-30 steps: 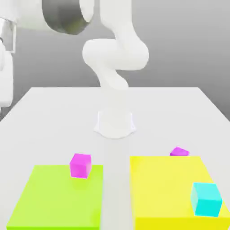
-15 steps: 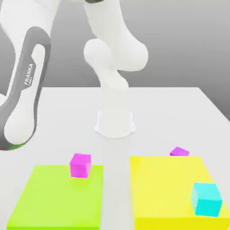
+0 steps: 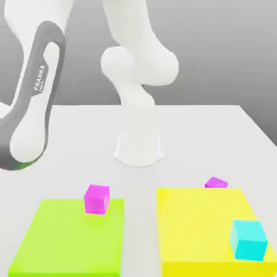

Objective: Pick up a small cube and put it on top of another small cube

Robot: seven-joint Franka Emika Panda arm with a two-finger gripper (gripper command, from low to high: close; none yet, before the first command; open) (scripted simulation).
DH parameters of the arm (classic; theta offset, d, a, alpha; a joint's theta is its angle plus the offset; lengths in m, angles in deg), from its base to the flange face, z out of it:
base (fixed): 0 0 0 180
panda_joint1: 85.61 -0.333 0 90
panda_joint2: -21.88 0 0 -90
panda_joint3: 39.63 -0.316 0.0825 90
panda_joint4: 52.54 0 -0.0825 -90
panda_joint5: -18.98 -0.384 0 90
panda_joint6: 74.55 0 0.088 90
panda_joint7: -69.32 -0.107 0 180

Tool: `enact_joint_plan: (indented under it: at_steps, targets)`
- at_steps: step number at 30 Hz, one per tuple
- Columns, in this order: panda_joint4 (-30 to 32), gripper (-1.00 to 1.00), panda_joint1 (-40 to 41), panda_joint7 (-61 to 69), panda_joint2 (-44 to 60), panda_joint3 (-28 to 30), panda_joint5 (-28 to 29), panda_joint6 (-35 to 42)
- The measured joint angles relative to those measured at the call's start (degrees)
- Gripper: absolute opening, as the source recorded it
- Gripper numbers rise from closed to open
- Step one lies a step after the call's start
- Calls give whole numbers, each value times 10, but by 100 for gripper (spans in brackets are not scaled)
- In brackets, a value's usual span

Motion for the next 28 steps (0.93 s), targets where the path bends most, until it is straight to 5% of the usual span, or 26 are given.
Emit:
enact_joint_plan:
  at_steps: [19,25,26,28]
  targets:
    - [345,-100,-92,198,-397,-54,67,49]
    - [381,-100,-100,214,-315,-54,65,-69]
    - [383,100,-100,214,-302,-53,64,-84]
    - [383,100,-100,214,-302,-53,64,-84]
